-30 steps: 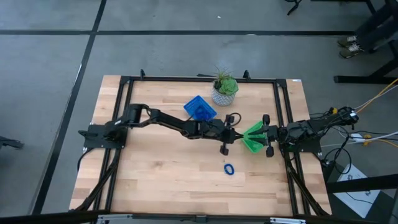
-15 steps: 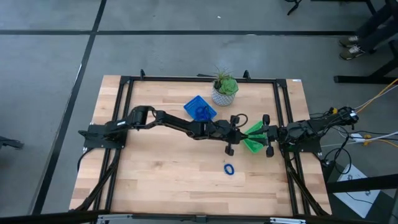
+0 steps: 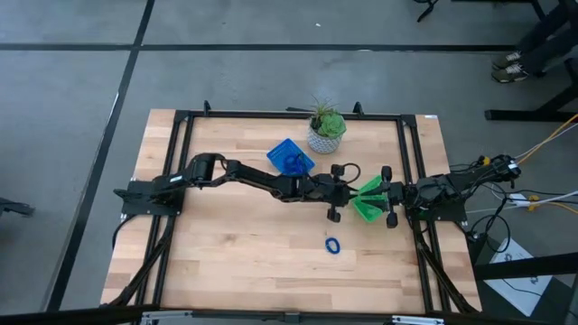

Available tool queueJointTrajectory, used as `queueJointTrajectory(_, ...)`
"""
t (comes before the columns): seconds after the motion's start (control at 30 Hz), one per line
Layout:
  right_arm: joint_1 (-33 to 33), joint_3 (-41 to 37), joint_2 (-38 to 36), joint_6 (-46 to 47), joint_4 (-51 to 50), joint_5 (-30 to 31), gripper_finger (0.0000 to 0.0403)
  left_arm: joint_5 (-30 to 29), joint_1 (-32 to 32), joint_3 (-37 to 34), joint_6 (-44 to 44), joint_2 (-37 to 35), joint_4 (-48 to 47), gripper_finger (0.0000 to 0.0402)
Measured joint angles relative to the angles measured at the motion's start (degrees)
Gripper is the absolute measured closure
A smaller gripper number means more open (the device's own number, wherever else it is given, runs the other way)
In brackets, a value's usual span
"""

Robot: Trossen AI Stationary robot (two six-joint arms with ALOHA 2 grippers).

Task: Sort items
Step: Put the green spring keychain into the green bin, then put the blue spring keychain into the blue bin

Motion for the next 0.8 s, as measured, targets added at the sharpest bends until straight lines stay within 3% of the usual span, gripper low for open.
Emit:
queueJointTrajectory(0.37, 0.0, 0.0, 0.0, 0.0, 0.0, 0.0, 0.0313, 0.3, -0.6, -0.1, -6.8, -0.6, -6.7, 0.0262)
queueJointTrajectory(0.8, 0.0, 0.0, 0.0, 0.0, 0.0, 0.1, 0.0313, 0.4, -8.3, 0.0, -7.3, -4.9, -17.5, 0.0264)
